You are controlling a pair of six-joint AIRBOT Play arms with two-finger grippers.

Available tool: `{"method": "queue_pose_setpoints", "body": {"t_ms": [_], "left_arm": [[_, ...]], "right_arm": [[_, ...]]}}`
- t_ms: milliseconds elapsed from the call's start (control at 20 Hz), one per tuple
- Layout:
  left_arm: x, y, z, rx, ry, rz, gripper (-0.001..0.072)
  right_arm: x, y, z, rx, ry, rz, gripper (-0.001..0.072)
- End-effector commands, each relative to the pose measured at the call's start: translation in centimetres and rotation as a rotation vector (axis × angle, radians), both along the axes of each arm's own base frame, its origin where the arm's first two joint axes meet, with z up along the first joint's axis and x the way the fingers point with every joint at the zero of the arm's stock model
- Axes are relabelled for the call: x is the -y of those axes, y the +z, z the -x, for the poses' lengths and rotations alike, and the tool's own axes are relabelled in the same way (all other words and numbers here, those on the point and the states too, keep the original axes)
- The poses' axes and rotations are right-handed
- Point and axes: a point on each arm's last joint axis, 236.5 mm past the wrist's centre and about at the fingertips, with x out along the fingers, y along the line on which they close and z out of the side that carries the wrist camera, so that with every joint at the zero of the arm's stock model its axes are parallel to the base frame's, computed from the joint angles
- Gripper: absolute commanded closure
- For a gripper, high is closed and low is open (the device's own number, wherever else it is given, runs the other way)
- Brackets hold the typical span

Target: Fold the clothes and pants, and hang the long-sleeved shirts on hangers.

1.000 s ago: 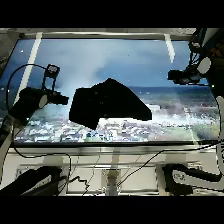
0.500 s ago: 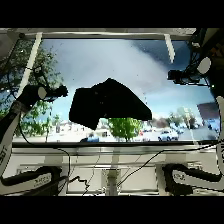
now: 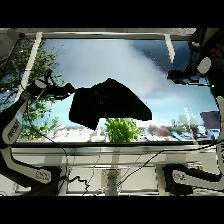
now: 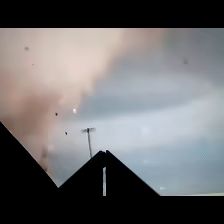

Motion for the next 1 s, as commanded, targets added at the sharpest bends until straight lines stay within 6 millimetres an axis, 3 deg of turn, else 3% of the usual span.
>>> {"method": "queue_pose_setpoints", "body": {"t_ms": [0,50,150,400,450,500,550,650,750,850,950], "left_arm": [[0.4,-3.1,0.2,-0.047,-0.007,0.023,0.0136],[0.7,-3.3,0.1,-0.049,-0.009,0.03,0.0189],[1.6,-3.1,0.0,-0.025,-0.062,0.01,0.0187],[6.7,-3.2,1.0,-0.003,-0.195,-0.011,0.024],[7.3,-3.0,0.8,0.025,-0.223,-0.03,0.0337],[7.6,-2.7,0.2,0.055,-0.233,-0.047,0.0547],[7.7,-2.1,-0.5,0.081,-0.229,-0.053,0.0675],[7.9,0.6,-2.2,0.148,-0.236,-0.057,0.0682],[7.7,5.5,-3.8,0.264,-0.242,-0.081,0.0683],[6.9,10.9,-4.7,0.394,-0.232,-0.143,0.0683],[6.4,16.4,-4.9,0.515,-0.214,-0.179,0.0683]], "right_arm": [[-0.5,0.1,-0.2,0.01,0.002,-0.02,0.0693],[-0.6,0.2,-0.3,0.016,0.003,-0.028,0.0693],[-1.0,0.3,-0.5,0.026,0.005,-0.046,0.0693],[-2.0,0.6,-0.8,0.042,0.007,-0.092,0.0692],[-2.0,0.6,-0.8,0.042,0.009,-0.091,0.0693],[-2.0,0.5,-0.8,0.039,0.02,-0.085,0.0693],[-2.1,0.4,-0.5,0.028,0.044,-0.074,0.0693],[-2.7,-0.3,0.9,-0.036,0.11,-0.068,0.0694],[-3.9,-0.8,2.2,-0.093,0.177,-0.093,0.0695],[-6.2,-1.0,3.9,-0.147,0.293,-0.157,0.0695],[-9.8,-0.5,5.9,-0.183,0.431,-0.279,0.0695]]}}
